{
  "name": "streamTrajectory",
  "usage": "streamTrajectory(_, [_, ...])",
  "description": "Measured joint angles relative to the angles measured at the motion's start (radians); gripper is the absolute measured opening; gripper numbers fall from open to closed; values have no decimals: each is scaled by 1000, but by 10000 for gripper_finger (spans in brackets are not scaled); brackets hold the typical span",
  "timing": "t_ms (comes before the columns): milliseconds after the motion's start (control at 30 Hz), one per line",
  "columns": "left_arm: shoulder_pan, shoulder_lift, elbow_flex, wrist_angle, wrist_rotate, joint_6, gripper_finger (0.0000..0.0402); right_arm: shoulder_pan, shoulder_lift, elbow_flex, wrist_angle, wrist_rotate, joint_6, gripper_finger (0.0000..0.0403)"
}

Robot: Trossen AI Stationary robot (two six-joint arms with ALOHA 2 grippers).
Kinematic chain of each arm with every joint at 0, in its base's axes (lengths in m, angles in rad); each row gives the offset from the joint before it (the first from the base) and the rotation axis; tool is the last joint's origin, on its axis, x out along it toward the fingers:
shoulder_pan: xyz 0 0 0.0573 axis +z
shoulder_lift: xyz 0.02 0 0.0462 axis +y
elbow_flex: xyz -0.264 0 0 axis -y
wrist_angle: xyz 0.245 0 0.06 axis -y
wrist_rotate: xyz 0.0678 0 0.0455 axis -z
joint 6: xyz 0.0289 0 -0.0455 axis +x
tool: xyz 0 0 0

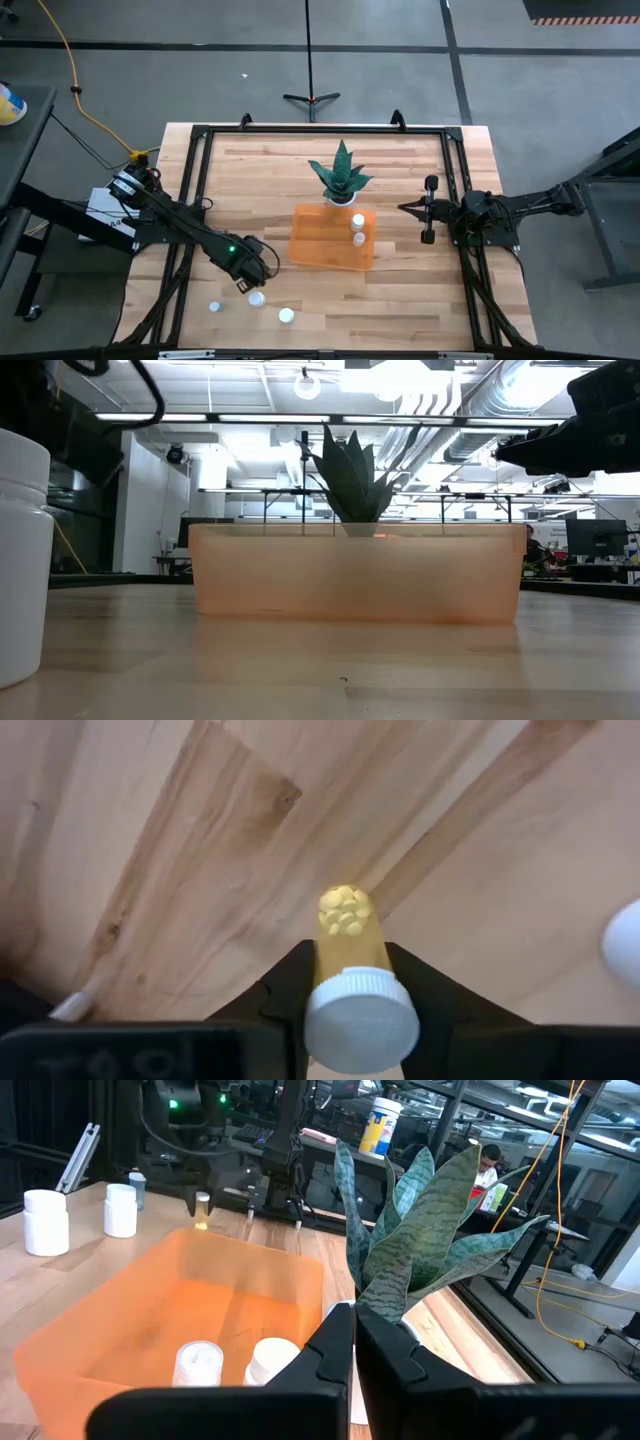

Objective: Pick and place pill bottles into a basket
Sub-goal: Put the yellow pill bottle into the orange bin

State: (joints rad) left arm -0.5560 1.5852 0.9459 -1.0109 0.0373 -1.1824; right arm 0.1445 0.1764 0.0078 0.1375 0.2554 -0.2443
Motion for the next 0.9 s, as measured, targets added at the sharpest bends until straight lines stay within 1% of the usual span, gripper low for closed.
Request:
streamTrajectory(67, [0,0,29,-30,-17,13,132,0,0,0,0,0,0,6])
streamTrajectory(167, [0,0,71,-64,-36,27,133,0,0,0,0,0,0,3])
streamTrajectory(267, [0,0,109,-92,-53,35,152,0,0,0,0,0,0,1])
streamTrajectory(367, [24,0,143,-122,-72,61,167,0,0,0,0,0,0,3])
streamTrajectory(500, [111,0,187,-118,-89,122,155,0,0,0,0,0,0,3])
streamTrajectory(600, [193,0,217,-101,-98,222,138,0,0,0,0,0,0,1])
streamTrajectory(667, [241,0,241,-97,-98,288,136,0,0,0,0,0,0,3])
streamTrajectory(733, [277,0,264,-92,-96,354,140,0,0,0,0,0,0,5])
streamTrajectory(800, [311,0,291,-91,-96,417,152,0,0,0,-1,0,-1,7])
streamTrajectory(900, [359,0,332,-69,-105,476,166,0,0,0,-4,0,-5,5])
